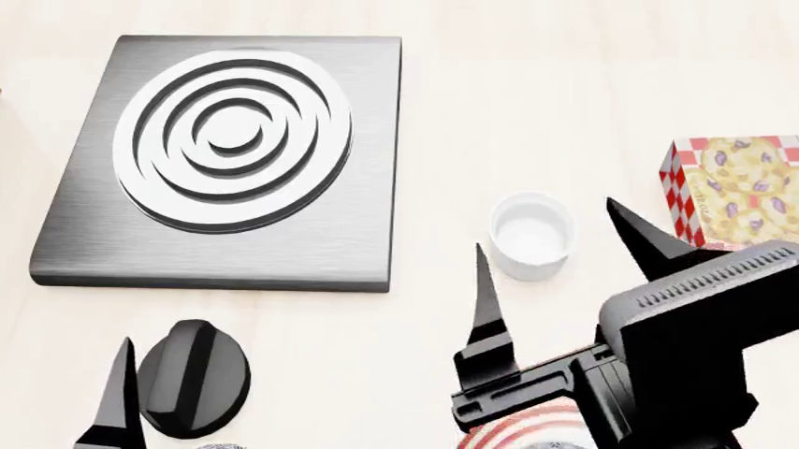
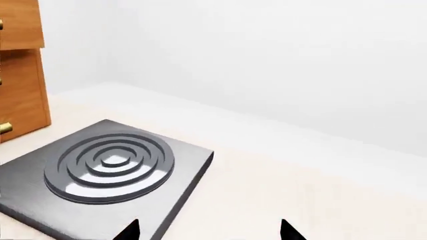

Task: Pick the akita bowl on the ramekin and place it on the plate.

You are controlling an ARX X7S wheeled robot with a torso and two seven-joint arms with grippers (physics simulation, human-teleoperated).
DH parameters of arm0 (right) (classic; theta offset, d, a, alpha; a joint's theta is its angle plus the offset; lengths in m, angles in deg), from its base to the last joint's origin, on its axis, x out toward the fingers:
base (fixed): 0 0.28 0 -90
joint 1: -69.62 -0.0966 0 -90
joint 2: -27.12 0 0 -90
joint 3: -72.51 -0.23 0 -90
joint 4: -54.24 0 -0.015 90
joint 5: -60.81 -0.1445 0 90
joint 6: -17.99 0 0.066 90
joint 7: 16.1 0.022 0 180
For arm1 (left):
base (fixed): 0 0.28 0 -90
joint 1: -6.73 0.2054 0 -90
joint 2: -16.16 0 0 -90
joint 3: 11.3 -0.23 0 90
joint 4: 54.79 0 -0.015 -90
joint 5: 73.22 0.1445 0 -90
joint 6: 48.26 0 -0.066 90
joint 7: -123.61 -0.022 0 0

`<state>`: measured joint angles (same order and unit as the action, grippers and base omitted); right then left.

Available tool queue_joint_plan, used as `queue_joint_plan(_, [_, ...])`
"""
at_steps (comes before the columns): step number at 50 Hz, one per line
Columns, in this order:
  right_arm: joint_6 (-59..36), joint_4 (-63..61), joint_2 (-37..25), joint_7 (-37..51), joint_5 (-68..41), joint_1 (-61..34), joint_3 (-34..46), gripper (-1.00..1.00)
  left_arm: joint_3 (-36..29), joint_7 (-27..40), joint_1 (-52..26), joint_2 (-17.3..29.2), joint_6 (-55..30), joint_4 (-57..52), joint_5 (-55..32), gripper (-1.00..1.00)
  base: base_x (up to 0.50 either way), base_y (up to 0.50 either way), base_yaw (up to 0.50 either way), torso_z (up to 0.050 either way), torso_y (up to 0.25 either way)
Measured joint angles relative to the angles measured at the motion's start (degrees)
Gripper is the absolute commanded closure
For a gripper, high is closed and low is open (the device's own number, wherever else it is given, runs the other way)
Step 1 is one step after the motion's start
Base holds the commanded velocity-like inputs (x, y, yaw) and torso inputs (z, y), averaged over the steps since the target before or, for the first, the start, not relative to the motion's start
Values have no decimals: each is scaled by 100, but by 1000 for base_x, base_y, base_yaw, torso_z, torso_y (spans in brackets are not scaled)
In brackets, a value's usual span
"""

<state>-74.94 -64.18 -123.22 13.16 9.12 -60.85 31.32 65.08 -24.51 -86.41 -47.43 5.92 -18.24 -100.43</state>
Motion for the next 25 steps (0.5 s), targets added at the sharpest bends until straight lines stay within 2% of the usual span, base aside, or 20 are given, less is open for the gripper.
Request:
queue_joint_plan(13, [637, -334, 7, 1264, 768, 616, -221, -100, 20, 30, 5, 36, 46, 11, -67, -100, 0, 0, 0, 0, 226])
queue_joint_plan(25, [1260, -656, -52, 1978, 1262, 1131, -391, -100, 49, 63, 13, 67, 95, -3, -135, -100, 0, 0, 0, 0, 250])
